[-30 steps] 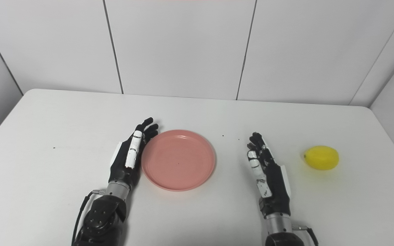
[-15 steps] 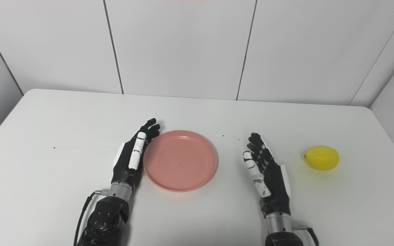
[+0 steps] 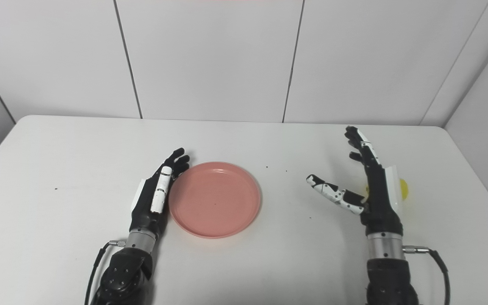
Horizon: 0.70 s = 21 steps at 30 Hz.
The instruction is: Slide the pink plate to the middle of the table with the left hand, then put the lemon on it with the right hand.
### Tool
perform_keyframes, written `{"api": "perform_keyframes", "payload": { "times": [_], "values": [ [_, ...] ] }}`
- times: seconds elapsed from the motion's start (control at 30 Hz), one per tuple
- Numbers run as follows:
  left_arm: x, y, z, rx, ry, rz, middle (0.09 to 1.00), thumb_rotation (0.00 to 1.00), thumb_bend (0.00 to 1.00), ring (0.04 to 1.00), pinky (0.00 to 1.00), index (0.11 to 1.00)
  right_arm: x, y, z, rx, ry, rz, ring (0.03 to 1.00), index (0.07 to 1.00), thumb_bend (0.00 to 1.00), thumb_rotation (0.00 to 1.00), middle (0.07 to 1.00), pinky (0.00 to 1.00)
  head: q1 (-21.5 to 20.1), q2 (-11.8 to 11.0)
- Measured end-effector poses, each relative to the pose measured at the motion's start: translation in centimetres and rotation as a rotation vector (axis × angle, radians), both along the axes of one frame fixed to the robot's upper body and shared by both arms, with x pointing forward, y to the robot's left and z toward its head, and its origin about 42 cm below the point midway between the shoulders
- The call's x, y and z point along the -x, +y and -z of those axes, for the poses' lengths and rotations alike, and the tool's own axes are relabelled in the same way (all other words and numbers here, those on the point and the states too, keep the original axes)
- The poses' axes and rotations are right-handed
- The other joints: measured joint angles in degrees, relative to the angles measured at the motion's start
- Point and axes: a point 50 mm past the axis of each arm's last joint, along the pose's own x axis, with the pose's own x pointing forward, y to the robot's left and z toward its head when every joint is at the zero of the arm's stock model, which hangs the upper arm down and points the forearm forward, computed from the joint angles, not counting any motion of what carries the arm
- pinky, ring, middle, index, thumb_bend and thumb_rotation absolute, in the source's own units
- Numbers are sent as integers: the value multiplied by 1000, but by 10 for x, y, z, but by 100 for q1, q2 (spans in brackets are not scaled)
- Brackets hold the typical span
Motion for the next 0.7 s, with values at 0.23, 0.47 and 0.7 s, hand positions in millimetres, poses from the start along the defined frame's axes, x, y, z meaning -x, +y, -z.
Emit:
{"api": "perform_keyframes", "payload": {
  "times": [0.23,0.47,0.7],
  "values": [
    [0,2,0,21,-1,8,870,1000,487,884,867,854,-8,-24,-14,183,39,87,838,870,847,285,856,774,-422,-62],
    [-2,8,0,33,0,23,867,1000,508,883,857,852,-7,-44,-20,290,93,165,821,853,868,169,853,737,-731,-79],
    [-3,16,-1,48,0,21,862,1000,521,875,859,848,-9,-59,-26,363,148,181,823,856,860,195,857,727,-976,-88]
  ]
}}
